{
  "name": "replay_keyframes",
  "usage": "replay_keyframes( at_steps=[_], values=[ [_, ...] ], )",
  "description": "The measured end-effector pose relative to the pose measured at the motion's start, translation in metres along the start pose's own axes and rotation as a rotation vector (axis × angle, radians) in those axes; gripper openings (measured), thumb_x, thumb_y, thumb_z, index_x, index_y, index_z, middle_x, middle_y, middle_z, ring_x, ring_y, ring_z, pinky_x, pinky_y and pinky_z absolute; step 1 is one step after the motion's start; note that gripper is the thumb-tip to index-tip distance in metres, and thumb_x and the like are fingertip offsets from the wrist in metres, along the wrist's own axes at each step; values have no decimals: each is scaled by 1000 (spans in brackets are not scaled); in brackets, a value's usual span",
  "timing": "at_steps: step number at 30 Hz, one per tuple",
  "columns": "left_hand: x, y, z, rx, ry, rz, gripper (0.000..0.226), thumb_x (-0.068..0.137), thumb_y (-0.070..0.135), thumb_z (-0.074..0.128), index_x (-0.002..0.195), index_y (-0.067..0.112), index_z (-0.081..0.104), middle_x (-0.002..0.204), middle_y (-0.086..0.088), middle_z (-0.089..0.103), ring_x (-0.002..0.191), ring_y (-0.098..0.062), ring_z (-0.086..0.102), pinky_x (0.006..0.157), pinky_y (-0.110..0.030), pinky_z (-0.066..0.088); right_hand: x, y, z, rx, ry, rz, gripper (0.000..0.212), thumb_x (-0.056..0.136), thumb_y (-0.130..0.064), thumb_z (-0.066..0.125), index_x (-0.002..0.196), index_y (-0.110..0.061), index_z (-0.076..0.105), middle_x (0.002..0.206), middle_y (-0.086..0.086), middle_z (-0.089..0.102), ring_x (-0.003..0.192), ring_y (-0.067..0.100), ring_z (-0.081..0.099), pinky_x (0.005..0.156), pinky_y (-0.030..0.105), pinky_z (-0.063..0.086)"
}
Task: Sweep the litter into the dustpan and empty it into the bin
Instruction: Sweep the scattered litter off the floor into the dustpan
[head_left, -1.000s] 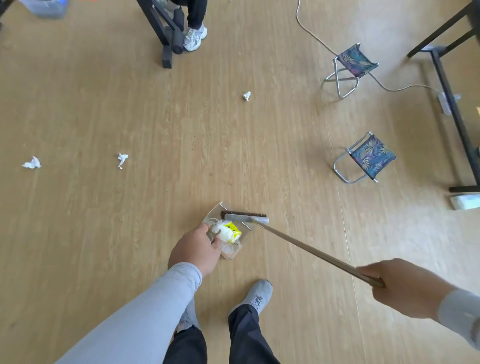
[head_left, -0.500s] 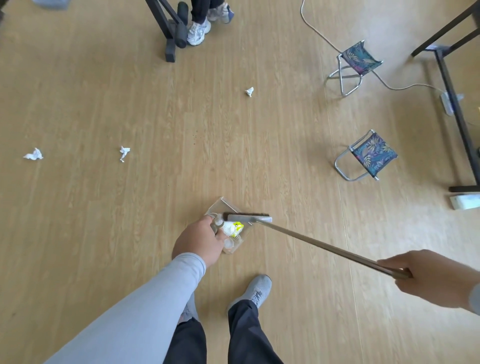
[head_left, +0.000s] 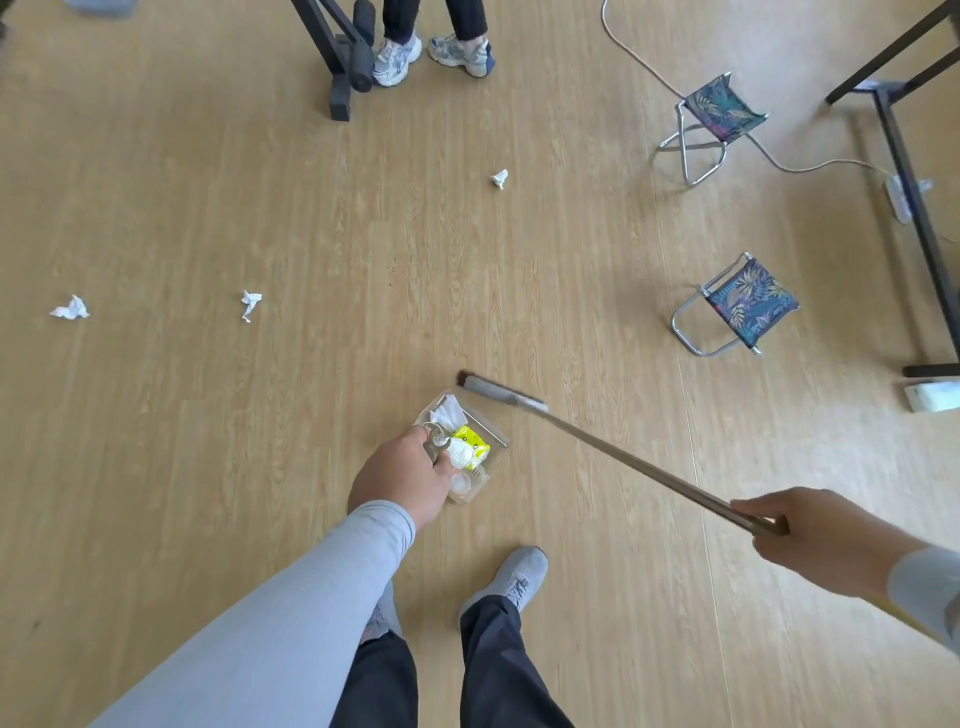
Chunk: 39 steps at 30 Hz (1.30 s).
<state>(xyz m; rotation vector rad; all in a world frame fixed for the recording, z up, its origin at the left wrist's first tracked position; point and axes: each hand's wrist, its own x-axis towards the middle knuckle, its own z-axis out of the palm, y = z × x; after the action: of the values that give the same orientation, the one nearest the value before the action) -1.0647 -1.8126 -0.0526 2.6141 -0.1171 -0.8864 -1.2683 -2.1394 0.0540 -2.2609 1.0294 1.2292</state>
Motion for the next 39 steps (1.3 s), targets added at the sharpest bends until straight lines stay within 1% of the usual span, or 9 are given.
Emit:
replay_keyframes(
  at_steps=[9,14,17,21,24,28,32,35,39],
  values=[
    [-10,10,-41,-54,-33,-85,43,94,43,58,131,21,61,97,3,72,90,-26,69,80,-35,57,-29,10,-18,216,86,58,48,92,-21,53,139,-33,57,66,-3,65,35,7,47,39,18,41],
    [-18,35,-72,-92,38,-58,35,92,42,61,120,21,65,86,3,67,84,-25,67,69,-30,50,-10,12,-47,370,135,51,42,88,-21,59,130,-30,64,67,3,66,42,19,55,47,27,51],
    [-15,47,-86,-132,74,-55,24,92,40,62,103,19,66,75,3,65,75,-24,67,71,-37,58,13,8,-64,441,136,32,36,87,-19,62,123,-23,66,60,2,61,43,21,52,48,29,44],
    [14,63,-107,-182,120,-41,19,93,39,62,99,22,66,77,5,65,74,-21,67,75,-38,59,33,-24,-108,489,136,13,32,90,-7,61,121,-10,64,55,7,53,35,19,42,41,24,36],
    [49,74,-126,-203,141,-32,19,94,40,61,101,23,66,77,5,66,75,-20,66,73,-36,57,45,-61,-150,435,133,6,26,95,0,56,119,-9,62,60,8,54,29,12,41,35,17,34],
    [106,87,-152,-234,126,-50,21,94,40,60,104,21,66,79,5,66,77,-21,66,71,-32,54,68,-100,-197,327,93,22,30,96,-2,53,124,-9,61,65,4,59,42,16,42,41,22,35],
    [155,102,-172,-274,89,-81,19,94,41,60,98,23,64,78,4,65,77,-21,66,74,-35,57,98,-133,-246,360,144,84,22,90,-14,57,105,-3,69,55,6,61,38,19,47,41,22,40],
    [185,114,-181,-279,67,-103,17,93,42,60,95,25,63,77,5,65,75,-20,67,74,-35,58,127,-155,-275,347,140,73,25,89,-13,57,104,2,70,56,8,60,39,20,48,42,22,41],
    [220,139,-184,-311,37,-136,17,92,42,59,98,28,64,76,5,67,73,-22,68,72,-36,59,170,-180,-314,255,157,26,15,87,-13,57,82,-7,69,56,8,62,40,22,56,52,26,49]
  ],
)
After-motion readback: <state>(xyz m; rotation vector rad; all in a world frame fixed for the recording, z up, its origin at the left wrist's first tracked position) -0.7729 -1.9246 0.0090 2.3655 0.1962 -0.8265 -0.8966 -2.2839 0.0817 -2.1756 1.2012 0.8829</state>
